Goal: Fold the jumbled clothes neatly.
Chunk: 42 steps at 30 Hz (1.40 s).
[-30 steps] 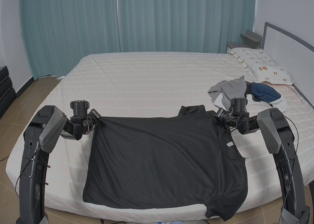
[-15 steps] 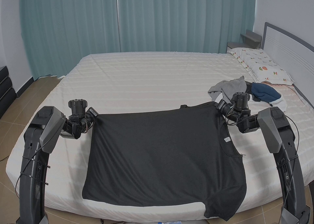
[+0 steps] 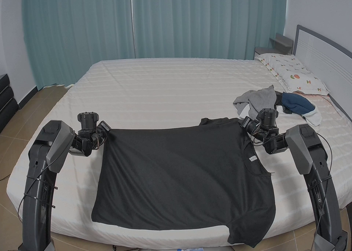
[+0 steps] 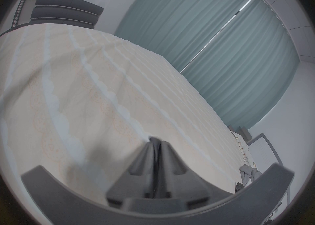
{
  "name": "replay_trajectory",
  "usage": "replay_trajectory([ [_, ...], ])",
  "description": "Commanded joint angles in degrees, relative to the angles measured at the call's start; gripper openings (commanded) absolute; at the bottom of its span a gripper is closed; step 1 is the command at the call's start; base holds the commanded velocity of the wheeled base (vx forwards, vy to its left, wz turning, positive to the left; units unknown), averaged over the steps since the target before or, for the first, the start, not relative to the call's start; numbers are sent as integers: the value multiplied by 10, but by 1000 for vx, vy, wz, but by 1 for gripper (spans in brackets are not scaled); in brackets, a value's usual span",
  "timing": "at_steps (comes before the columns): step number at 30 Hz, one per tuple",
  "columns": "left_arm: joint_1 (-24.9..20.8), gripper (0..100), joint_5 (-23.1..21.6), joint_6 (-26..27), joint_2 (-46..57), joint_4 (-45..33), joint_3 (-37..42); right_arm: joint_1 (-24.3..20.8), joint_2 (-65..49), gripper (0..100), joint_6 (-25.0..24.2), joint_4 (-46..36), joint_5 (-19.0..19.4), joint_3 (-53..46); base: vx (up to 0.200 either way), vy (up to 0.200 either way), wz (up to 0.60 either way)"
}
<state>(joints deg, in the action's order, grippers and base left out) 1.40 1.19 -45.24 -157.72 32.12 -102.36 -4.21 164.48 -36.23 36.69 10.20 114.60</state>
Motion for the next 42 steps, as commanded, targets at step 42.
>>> replay_trajectory([
  [42, -31, 100, -117, -84, 443, 216, 803, -12, -569, 100, -73, 148, 116, -897, -67, 0, 0],
])
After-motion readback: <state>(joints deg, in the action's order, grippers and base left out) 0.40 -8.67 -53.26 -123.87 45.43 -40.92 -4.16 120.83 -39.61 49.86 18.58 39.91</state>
